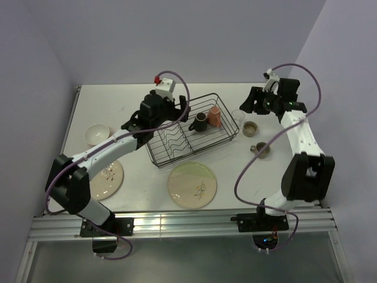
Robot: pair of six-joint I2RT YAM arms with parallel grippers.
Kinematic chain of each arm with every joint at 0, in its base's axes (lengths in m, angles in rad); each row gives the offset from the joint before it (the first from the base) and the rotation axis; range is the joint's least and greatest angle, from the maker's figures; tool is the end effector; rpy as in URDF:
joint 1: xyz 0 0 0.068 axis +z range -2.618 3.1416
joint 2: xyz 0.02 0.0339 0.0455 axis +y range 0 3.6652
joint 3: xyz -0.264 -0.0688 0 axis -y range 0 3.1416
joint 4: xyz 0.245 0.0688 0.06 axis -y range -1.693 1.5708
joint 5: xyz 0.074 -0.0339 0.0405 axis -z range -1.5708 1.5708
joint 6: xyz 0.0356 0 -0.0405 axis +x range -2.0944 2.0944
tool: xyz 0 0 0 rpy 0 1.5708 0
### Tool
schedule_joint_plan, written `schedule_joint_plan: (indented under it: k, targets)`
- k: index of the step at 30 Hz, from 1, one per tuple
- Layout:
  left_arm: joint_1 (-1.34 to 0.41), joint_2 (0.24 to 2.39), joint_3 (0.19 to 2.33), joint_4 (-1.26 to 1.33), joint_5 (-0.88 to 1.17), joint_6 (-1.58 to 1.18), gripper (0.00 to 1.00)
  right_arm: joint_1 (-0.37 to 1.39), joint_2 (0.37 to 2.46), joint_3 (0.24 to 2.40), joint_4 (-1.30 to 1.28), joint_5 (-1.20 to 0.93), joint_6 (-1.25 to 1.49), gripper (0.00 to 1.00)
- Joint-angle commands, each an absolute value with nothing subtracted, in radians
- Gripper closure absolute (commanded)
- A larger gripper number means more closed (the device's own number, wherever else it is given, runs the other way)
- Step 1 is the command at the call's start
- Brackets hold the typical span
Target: Load the mixed dishes into the dish rack
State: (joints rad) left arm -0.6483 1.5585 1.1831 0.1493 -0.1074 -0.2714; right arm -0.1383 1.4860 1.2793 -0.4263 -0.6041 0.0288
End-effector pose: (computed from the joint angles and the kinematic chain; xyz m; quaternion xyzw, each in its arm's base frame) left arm 0.2999 -0.2224 0.3189 0.1135 0.7737 -0.2384 0.5760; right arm 0.3326 -0.0259 0.3239 -0.0629 0.8599 0.2414 0.4453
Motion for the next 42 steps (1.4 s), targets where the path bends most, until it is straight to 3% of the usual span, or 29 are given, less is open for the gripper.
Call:
schedule_joint_plan:
  k: [1, 5, 13, 26, 32, 36, 42]
  targets:
    - [-0.592, 1.442, 1.175, 0.012, -0.143, -0.422, 0.01, -0.143, 1.623, 1.428, -0.512, -0.534, 0.101, 0.37]
    - [-0.551, 1.313, 1.074, 0.015, -0.011, -0.48, 0.01, -0.135, 1.813, 1.56, -0.563, -0.489, 0.083, 0.43]
    - [-0.548, 1.063, 0.871, 0.04, 0.006, -0.555, 0.02, -0.117, 1.979, 1.667, -0.597, -0.383, -0.024, 0.48]
    - [-0.548, 1.061, 0.841, 0.107, 0.071, -0.641, 0.05, -0.084, 2.095, 1.69, -0.575, -0.351, -0.017, 0.56]
    - [-0.548, 1.091, 0.842, 0.166, 0.13, -0.725, 0.08, -0.087, 2.099, 1.674, -0.558, -0.327, -0.02, 0.75]
    - [-0.548, 1.112, 0.835, 0.231, 0.176, -0.799, 0.09, -0.098, 2.077, 1.654, -0.542, -0.345, -0.015, 0.96]
    - [-0.548, 1.16, 0.841, 0.336, 0.253, -0.934, 0.09, -0.141, 2.01, 1.634, -0.497, -0.385, -0.002, 1.0]
